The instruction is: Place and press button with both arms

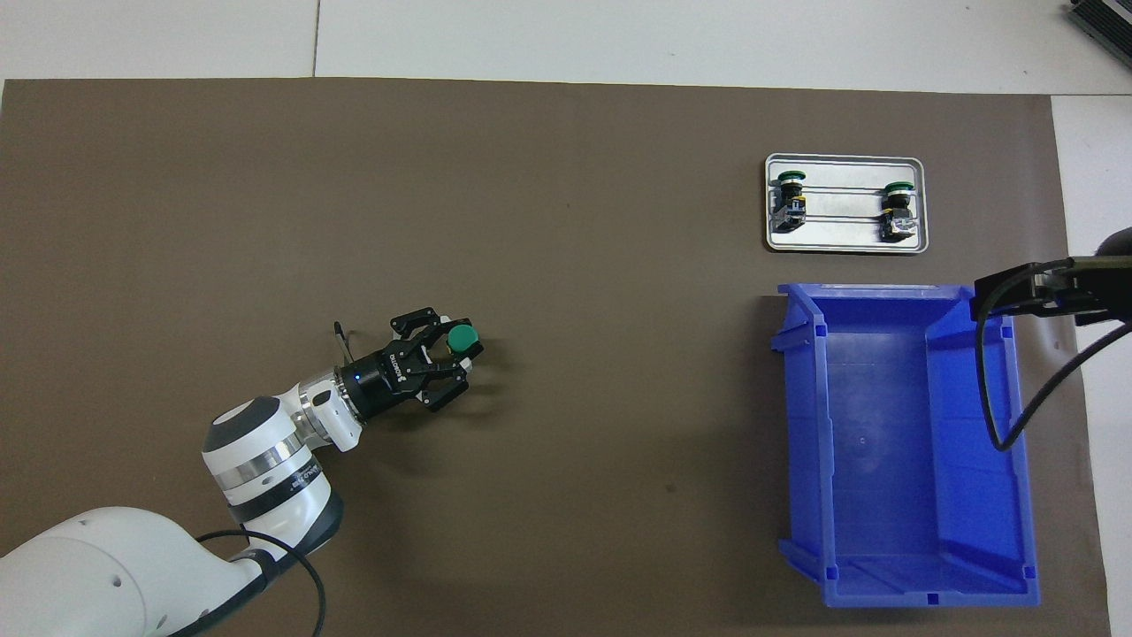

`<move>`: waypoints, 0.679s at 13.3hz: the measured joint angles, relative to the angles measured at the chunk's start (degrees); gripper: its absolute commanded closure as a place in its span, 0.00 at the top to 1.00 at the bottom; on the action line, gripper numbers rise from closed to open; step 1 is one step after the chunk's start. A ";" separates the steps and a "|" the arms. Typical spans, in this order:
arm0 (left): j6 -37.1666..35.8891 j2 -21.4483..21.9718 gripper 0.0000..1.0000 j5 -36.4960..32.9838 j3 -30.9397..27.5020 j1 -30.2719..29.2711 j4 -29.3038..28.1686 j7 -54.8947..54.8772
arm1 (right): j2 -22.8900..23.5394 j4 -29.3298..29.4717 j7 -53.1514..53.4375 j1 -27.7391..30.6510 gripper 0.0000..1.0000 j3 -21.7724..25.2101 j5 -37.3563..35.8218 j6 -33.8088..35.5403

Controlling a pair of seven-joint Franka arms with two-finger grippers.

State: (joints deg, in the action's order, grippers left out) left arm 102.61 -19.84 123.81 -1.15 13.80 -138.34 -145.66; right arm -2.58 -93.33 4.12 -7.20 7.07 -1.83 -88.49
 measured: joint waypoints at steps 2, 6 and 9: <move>0.01 0.00 0.25 0.02 -0.02 0.00 0.00 0.07 | 0.00 0.00 0.00 0.00 1.00 0.00 0.00 0.00; 0.02 0.00 0.46 0.06 -0.07 0.00 0.00 0.23 | 0.00 0.00 0.00 0.00 1.00 0.00 0.00 0.00; 0.22 -0.01 0.59 0.07 -0.36 -0.05 -0.02 0.29 | 0.00 0.00 0.00 0.00 1.00 0.00 0.00 0.00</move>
State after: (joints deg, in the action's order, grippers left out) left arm 102.83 -19.85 123.88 -1.51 13.76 -138.37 -145.37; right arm -2.58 -93.33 4.12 -7.20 7.07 -1.83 -88.49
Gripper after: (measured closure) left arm 0.546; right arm 0.000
